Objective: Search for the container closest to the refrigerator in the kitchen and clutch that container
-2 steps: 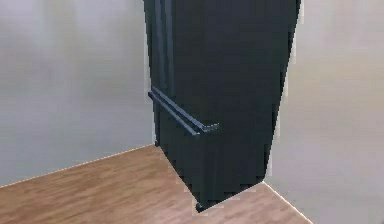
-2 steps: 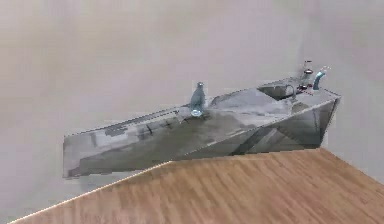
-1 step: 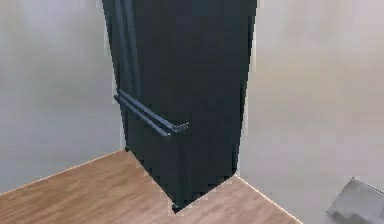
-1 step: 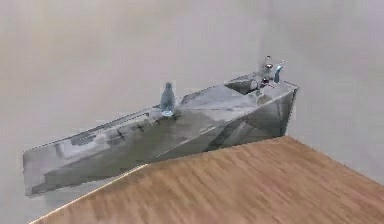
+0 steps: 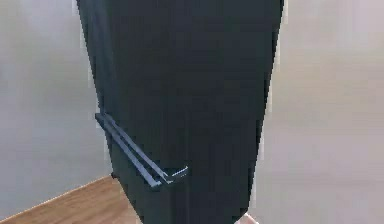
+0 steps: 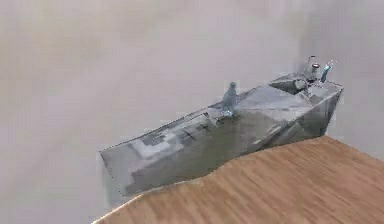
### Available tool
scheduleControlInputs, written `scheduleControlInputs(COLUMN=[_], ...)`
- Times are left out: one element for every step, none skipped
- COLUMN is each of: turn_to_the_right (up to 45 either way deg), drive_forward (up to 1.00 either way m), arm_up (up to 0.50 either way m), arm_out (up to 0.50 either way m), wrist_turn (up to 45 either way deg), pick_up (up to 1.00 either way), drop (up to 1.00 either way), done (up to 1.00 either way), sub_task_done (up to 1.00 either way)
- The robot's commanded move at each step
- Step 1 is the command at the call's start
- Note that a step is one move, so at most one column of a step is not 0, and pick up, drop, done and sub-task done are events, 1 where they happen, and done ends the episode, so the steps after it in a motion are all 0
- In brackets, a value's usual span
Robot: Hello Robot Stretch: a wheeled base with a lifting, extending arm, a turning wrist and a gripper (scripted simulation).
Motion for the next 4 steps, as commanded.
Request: scheduleControlInputs(turn_to_the_right=[-45.0, -45.0, -12.0, 0.0], drive_forward=[0.00, 0.00, 0.00, 1.00], arm_up=[0.00, 0.00, 0.00, 0.00], arm_out=[0.00, 0.00, 0.00, 0.00], wrist_turn=[0.0, 0.0, 0.0, 0.0], pick_up=[0.00, 0.00, 0.00, 0.00], drop=[0.00, 0.00, 0.00, 0.00], done=[0.00, 0.00, 0.00, 0.00], sub_task_done=[0.00, 0.00, 0.00, 0.00])
